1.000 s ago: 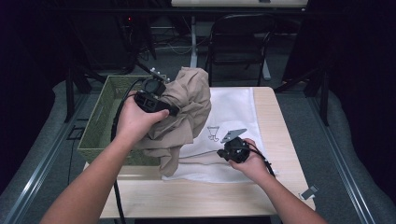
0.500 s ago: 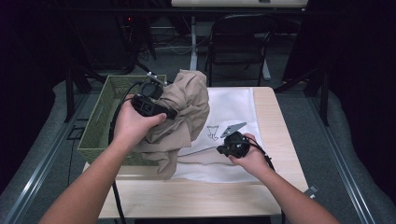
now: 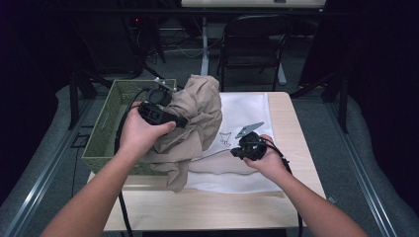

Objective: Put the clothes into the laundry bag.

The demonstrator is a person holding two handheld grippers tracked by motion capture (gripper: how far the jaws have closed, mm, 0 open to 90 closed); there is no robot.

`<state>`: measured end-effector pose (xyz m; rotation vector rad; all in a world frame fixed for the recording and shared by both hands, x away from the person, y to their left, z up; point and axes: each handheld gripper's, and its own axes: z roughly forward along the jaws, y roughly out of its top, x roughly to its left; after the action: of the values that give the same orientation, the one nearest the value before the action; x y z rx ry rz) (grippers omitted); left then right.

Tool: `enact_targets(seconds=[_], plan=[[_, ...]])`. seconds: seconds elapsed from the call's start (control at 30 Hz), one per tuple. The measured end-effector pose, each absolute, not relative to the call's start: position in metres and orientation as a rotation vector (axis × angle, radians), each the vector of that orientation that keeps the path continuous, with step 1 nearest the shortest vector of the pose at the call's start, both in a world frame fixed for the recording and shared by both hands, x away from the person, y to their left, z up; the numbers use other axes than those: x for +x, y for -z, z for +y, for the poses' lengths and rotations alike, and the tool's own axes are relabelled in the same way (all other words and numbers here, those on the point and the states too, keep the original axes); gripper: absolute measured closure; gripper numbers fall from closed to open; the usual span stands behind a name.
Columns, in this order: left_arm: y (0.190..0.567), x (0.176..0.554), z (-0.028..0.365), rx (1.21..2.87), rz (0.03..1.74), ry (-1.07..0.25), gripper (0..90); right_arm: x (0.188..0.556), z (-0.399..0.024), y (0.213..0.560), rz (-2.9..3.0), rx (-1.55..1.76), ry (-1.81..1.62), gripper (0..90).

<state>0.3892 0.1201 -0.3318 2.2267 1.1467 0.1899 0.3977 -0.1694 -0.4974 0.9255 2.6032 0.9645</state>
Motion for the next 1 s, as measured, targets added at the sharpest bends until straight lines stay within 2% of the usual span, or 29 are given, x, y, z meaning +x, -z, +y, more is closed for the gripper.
enact_targets(seconds=[1.0], plan=[[0.351,0.384,0.122,2.225,1.125,-0.16,60.3,0.414,-0.173,0.469,2.549,0.967,-1.035,87.5]])
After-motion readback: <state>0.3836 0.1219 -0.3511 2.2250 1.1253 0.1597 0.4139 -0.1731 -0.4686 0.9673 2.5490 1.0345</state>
